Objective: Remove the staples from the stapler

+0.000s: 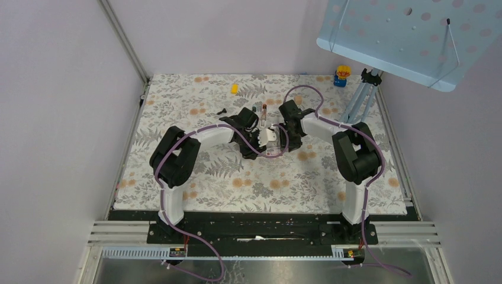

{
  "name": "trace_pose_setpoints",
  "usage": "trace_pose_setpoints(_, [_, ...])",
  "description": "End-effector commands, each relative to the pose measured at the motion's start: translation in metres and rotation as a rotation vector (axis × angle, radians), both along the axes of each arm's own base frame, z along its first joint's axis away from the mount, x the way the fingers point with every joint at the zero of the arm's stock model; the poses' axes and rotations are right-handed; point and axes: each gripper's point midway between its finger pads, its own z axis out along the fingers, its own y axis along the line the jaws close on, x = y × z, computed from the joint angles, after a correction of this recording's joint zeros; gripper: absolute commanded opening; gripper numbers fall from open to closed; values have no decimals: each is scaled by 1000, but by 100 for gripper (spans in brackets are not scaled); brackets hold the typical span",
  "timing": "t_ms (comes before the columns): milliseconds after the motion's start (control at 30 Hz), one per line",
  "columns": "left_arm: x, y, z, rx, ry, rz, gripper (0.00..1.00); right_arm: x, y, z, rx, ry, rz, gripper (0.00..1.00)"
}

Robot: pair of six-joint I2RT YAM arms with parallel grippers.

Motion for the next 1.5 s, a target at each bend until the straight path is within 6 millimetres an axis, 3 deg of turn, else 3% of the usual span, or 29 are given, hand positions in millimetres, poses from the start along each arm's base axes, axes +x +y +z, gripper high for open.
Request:
trace_pose_setpoints(0, [-28,-4,-8,-41,81,-56,30,-4,10,-4,-1,20,29,41])
trace_pose_setpoints(800, [-40,-17,-5,-54,84,-98,29,6,14,1,3,-4,37,41])
trace_pose_setpoints(1333, [-16,-17,-8,-23,31,21,29,-41,0,-7,-17,65,26,41])
trace_pose_setpoints(1467, [-15,-18,-8,-25,31,18,28,-44,2,-9,-2,65,29,41])
